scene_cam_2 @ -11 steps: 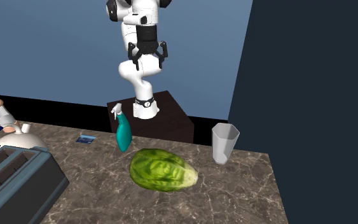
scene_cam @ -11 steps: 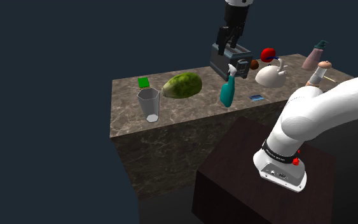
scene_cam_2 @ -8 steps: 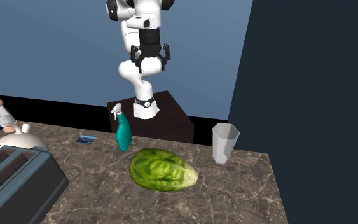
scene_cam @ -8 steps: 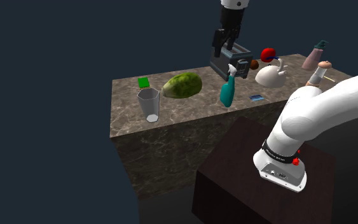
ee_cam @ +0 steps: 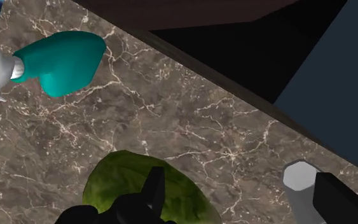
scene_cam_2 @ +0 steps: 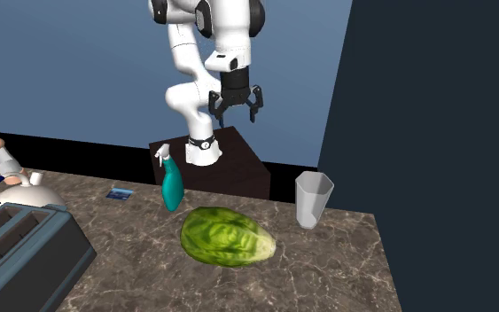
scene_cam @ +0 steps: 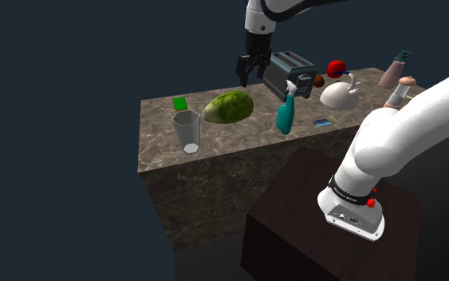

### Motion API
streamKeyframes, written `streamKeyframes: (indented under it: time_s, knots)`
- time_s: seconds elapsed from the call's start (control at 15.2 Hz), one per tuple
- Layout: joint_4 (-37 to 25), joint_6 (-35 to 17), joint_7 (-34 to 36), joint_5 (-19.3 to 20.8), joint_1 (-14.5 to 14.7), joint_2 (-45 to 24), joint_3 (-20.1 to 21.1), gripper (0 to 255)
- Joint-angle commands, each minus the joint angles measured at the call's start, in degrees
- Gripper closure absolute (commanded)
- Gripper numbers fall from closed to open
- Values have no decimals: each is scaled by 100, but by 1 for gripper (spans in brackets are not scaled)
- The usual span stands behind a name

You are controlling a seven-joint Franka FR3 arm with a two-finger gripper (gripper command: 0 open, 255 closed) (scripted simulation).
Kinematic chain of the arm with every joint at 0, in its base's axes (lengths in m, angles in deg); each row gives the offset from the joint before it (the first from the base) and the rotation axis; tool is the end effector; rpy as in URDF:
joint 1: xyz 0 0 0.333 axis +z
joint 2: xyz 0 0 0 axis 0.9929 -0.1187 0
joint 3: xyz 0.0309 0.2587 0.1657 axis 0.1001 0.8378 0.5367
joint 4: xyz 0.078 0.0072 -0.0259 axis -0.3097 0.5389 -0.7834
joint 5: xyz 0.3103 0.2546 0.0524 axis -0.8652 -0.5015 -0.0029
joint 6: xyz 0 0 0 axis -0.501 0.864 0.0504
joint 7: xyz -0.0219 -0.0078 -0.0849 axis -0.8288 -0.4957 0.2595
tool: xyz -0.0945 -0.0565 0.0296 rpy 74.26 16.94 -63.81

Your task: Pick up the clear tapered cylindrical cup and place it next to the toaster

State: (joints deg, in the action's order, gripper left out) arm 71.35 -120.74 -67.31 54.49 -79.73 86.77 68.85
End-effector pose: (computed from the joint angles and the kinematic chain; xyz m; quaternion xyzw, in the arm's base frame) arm 0.4206 0.0307 0.5364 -0.9988 0.0355 -0.0345 0.0006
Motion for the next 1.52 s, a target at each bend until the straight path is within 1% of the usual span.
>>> streamKeyframes:
  time_s: [0.0,0.53,1.06,1.12,1.45]
  knots:
    - [-12,-312,55,-76,37,-317,34,0]
    - [-597,-1256,357,-355,223,-1827,261,0]
    - [-1646,-1866,623,-516,400,-3441,450,0]
    - [-1730,-1892,640,-522,412,-3549,460,0]
    - [-1576,-2238,644,-519,431,-3739,471,0]
